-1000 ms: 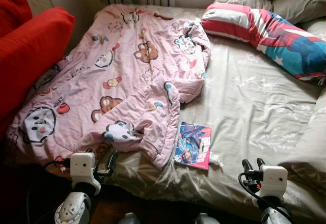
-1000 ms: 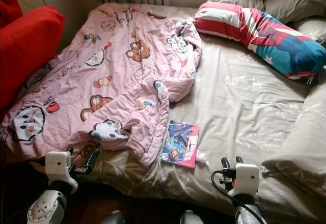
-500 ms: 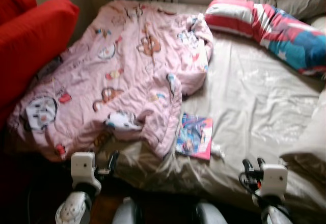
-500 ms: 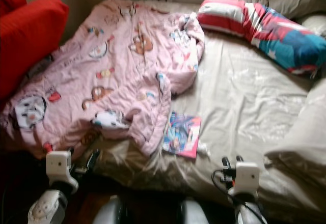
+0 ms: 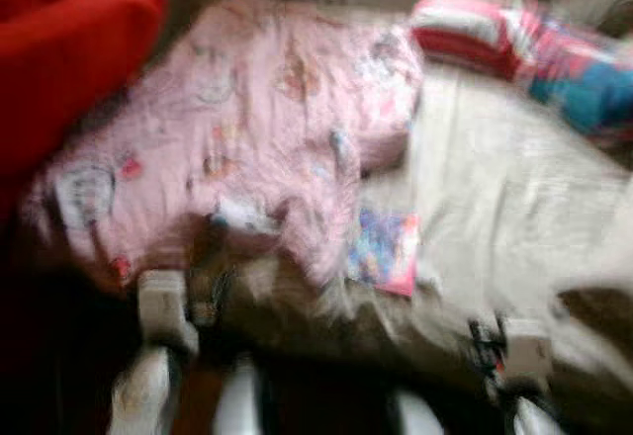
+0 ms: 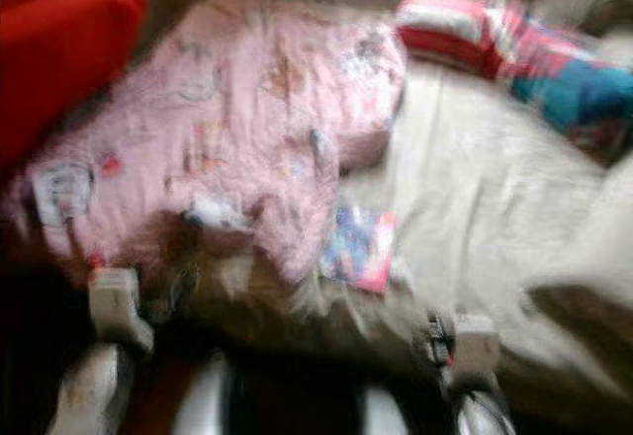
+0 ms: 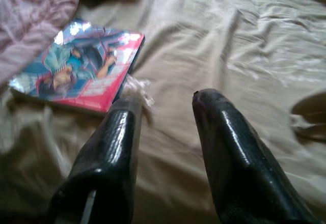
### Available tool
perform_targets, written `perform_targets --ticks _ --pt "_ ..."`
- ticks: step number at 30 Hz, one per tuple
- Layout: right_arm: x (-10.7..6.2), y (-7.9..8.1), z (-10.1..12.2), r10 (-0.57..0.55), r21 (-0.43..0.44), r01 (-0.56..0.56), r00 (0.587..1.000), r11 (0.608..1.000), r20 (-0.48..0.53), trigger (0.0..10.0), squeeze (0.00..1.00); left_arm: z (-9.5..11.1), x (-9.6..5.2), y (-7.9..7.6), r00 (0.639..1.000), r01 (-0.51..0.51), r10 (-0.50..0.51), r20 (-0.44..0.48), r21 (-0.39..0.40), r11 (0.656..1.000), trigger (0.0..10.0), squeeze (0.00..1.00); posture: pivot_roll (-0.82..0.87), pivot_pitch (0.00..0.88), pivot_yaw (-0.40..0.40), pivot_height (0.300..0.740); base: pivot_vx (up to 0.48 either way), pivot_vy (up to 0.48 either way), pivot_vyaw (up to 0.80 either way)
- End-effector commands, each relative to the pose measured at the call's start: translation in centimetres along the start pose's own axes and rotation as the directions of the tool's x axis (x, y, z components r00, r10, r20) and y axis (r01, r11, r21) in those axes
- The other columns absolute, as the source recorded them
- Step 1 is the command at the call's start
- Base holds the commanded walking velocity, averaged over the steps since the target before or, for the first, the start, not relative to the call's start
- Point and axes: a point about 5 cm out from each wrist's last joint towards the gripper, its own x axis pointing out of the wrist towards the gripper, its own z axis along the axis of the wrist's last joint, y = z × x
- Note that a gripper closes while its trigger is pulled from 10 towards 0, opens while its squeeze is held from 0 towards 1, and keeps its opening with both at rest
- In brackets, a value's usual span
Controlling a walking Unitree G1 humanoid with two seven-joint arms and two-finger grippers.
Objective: Clean up the room
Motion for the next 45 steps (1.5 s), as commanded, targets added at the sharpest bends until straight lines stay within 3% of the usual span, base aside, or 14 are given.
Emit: perform_targets --ticks 1,35,45 --pt "-0.54 0.23 -0.80 0.004 0.015 -0.004 1.000 1.000 -0.029 10.0 0.00 0.19 0.07 0.42 1.000 0.002 -0.002 -0.004 0.030 1.000 10.0 0.00 -0.07 0.166 0.026 0.638 0.000 0.000 0.00" --pt "-0.20 0.64 -1.13 0.000 0.023 0.001 0.999 1.000 -0.055 10.0 0.00 0.26 0.05 1.01 1.000 0.004 -0.004 -0.010 0.027 1.000 10.0 0.00 -0.07 0.159 0.036 0.638 0.000 0.000 0.00" --pt "-0.14 0.57 -0.80 -0.005 0.016 0.005 1.000 1.000 -0.020 10.0 0.00 0.29 0.21 0.99 1.000 0.008 -0.008 -0.009 0.030 1.000 10.0 0.00 -0.07 0.157 0.036 0.619 0.000 0.000 0.00"
